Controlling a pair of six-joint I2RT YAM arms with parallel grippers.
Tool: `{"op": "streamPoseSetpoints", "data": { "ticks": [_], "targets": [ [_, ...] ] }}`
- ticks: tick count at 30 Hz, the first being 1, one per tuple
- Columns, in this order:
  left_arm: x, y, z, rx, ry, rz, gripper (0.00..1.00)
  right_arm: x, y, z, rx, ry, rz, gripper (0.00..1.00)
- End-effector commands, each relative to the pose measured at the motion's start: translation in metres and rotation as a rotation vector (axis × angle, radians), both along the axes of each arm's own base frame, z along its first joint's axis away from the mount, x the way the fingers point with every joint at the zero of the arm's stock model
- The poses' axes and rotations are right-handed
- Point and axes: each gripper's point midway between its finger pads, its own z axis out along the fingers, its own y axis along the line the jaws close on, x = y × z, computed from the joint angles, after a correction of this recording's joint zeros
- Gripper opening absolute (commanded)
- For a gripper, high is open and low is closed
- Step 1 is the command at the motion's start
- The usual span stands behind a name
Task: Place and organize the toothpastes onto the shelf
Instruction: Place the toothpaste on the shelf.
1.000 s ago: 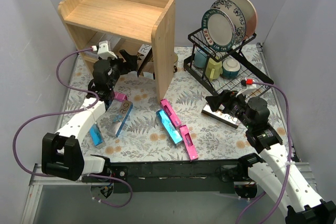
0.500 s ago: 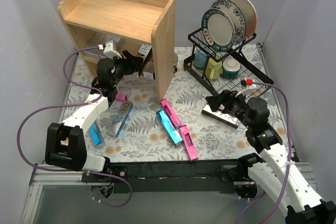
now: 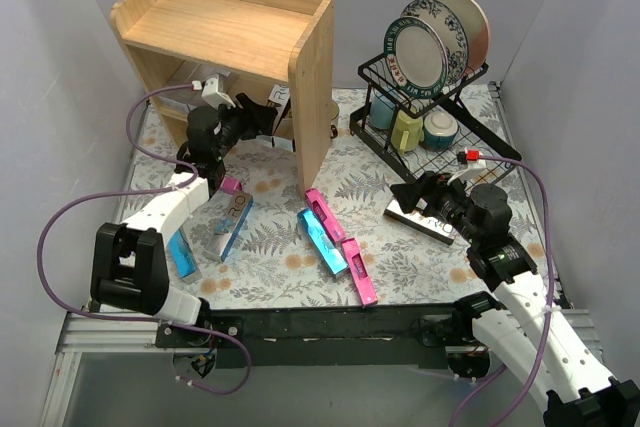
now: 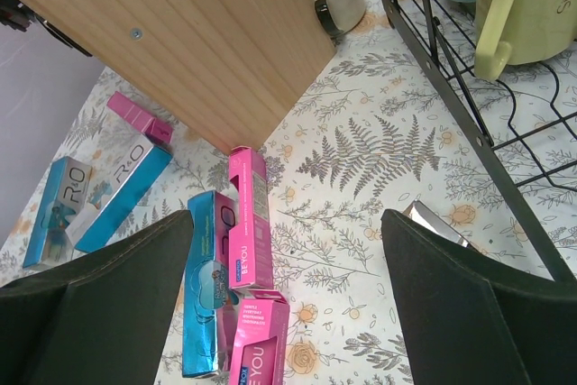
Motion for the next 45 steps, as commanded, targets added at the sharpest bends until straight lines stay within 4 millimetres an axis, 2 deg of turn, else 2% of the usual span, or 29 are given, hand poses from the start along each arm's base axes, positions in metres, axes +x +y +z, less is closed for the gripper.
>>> {"op": "streamPoseSetpoints", "data": {
  "ticks": [1,8,15,16,18,23,29,31,33,34,35,36,37,38,39,40,41,42,43,44,45],
  "targets": [
    [0.001,-0.009,0.019,0.006,-0.054,-0.06,0.47,0.002,0.001,0.015,0.006,-0.056,0.009,0.93],
    [0.007,-0.009,0.016,0.032,-0.062,-0.06,0.47,0.003,0.0,0.017,0.007,-0.061,0.005,0.93],
    [0.003,-0.017,0.013,0.017,-0.062,-0.109,0.48,0.003,-0.002,0.022,0.003,-0.08,-0.003,0.93],
    [0.003,-0.016,0.014,0.017,-0.062,-0.105,0.49,0.001,-0.003,0.017,-0.005,-0.058,-0.003,0.93],
    [0.001,-0.014,0.019,0.021,-0.073,-0.095,0.53,0.001,-0.002,0.016,-0.008,-0.057,-0.001,0.93],
    [-0.009,-0.003,0.037,0.052,-0.111,-0.052,0.71,0.001,-0.003,0.018,-0.024,-0.06,0.0,0.93],
    [-0.023,0.015,0.054,0.122,-0.154,0.023,0.83,0.002,-0.006,0.022,-0.064,-0.052,-0.005,0.94],
    [-0.033,0.024,0.067,0.142,-0.185,0.057,0.89,0.003,-0.008,0.02,-0.096,-0.026,-0.005,0.94],
    [-0.042,0.03,0.061,0.167,-0.167,0.071,0.95,0.006,-0.01,0.014,-0.13,0.004,-0.013,0.95],
    [-0.054,0.035,0.073,0.169,-0.196,0.083,0.97,0.007,-0.01,0.018,-0.137,0.008,-0.013,0.95],
    [-0.059,0.04,0.065,0.192,-0.175,0.1,0.98,0.006,-0.012,0.011,-0.157,0.041,-0.02,0.95],
    [-0.067,0.043,0.066,0.2,-0.178,0.108,0.98,0.009,-0.012,0.005,-0.176,0.073,-0.021,0.95],
    [-0.081,0.049,0.079,0.198,-0.212,0.124,0.98,0.011,-0.014,0.002,-0.192,0.095,-0.03,0.95],
    [-0.089,0.053,0.076,0.214,-0.203,0.134,0.98,0.01,-0.015,0.001,-0.207,0.124,-0.03,0.96],
    [-0.096,0.057,0.064,0.226,-0.182,0.144,0.98,0.014,-0.015,-0.009,-0.23,0.167,-0.03,0.96],
    [-0.103,0.061,0.063,0.231,-0.182,0.156,0.98,0.015,-0.017,-0.014,-0.249,0.19,-0.041,0.96],
    [-0.119,0.07,0.069,0.24,-0.211,0.184,0.98,0.016,-0.019,-0.015,-0.264,0.214,-0.048,0.96],
    [-0.125,0.073,0.053,0.254,-0.189,0.191,0.98,0.019,-0.018,-0.027,-0.285,0.258,-0.043,0.96],
    [-0.132,0.077,0.051,0.258,-0.196,0.206,0.98,0.023,-0.023,-0.032,-0.31,0.278,-0.071,0.96],
    [-0.145,0.084,0.056,0.256,-0.228,0.229,0.98,0.024,-0.023,-0.037,-0.323,0.299,-0.069,0.96],
    [-0.151,0.087,0.042,0.274,-0.219,0.233,0.98,0.027,-0.022,-0.047,-0.346,0.342,-0.061,0.96]
  ]
}}
